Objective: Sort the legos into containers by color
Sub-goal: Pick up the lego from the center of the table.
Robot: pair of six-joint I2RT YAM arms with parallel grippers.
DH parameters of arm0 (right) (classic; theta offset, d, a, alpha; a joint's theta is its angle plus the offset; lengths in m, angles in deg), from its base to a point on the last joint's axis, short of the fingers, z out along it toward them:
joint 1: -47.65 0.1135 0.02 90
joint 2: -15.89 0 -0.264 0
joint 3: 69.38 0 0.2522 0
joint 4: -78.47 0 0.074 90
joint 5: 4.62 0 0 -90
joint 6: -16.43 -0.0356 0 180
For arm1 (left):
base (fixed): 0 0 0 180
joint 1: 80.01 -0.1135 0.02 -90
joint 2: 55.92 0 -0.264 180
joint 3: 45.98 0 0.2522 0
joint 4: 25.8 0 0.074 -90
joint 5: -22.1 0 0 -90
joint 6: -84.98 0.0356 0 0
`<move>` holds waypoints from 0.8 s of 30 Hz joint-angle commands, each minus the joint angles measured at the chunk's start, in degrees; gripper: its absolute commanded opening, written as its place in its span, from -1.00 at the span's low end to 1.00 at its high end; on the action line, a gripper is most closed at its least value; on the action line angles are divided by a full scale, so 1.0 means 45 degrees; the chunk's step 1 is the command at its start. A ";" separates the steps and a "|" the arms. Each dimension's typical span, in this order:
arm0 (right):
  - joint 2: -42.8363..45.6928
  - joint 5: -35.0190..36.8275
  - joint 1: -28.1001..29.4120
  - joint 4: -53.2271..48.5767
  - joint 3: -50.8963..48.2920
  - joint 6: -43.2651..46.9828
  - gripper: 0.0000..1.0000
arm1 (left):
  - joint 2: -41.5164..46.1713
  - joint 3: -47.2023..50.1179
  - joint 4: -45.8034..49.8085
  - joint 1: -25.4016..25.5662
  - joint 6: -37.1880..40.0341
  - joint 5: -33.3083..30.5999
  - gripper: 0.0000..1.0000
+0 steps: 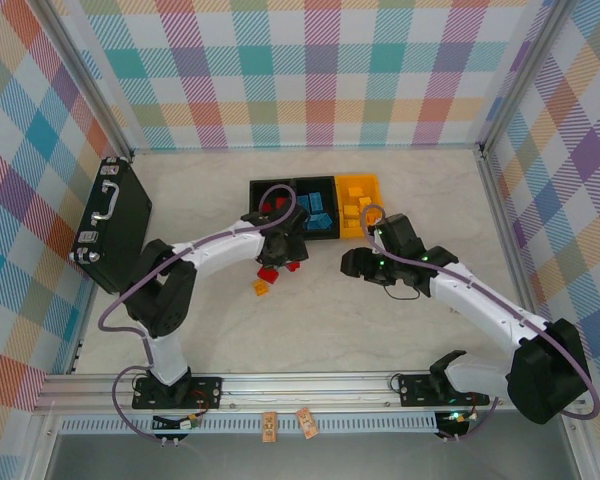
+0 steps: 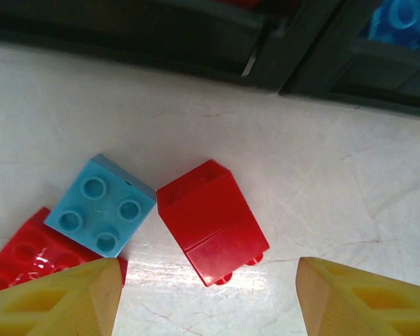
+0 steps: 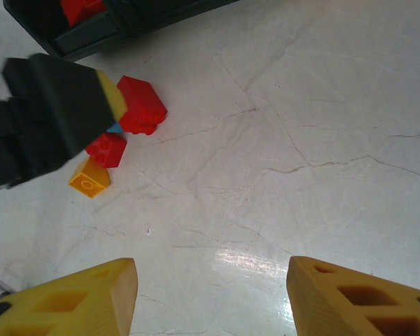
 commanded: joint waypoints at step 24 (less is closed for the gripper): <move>0.0301 0.0348 0.0039 -0.0054 -0.0518 0.0112 0.18 | -0.2275 -0.1907 0.1035 0.0486 -0.0765 -0.0158 -0.34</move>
